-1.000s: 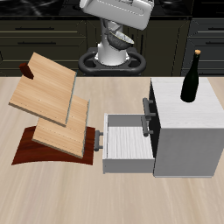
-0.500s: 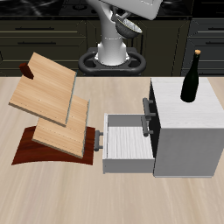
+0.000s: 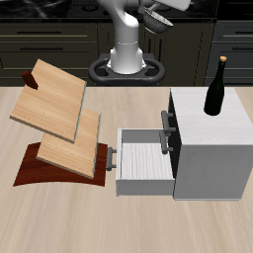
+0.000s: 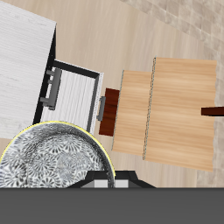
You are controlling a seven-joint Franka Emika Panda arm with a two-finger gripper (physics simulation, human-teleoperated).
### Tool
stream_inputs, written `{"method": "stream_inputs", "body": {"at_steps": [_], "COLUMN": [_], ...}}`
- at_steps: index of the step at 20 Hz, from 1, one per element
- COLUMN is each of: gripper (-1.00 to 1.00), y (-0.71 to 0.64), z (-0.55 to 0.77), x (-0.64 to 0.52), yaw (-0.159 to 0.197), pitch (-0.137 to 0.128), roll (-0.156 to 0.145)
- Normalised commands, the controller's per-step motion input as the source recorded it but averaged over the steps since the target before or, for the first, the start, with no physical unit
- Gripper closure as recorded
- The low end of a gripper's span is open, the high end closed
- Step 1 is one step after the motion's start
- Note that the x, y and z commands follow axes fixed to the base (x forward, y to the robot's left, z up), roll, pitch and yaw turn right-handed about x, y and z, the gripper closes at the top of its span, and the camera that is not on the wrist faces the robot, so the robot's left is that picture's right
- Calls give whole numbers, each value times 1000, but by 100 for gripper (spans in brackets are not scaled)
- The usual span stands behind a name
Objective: Place the bowl on top of the cabinet
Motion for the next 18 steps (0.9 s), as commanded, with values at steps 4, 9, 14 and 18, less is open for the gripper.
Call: {"method": "stream_inputs", "body": {"at_steps": [4, 9, 14, 18], "gripper": [100, 100, 100, 100], "y": [103, 265, 320, 290], "z": [1, -31, -82, -138], "x": [32, 57, 2, 20], "yaw": [-8, -5, -16, -29], "pitch": [1, -22, -9, -4], "roll": [14, 34, 58, 44]}}
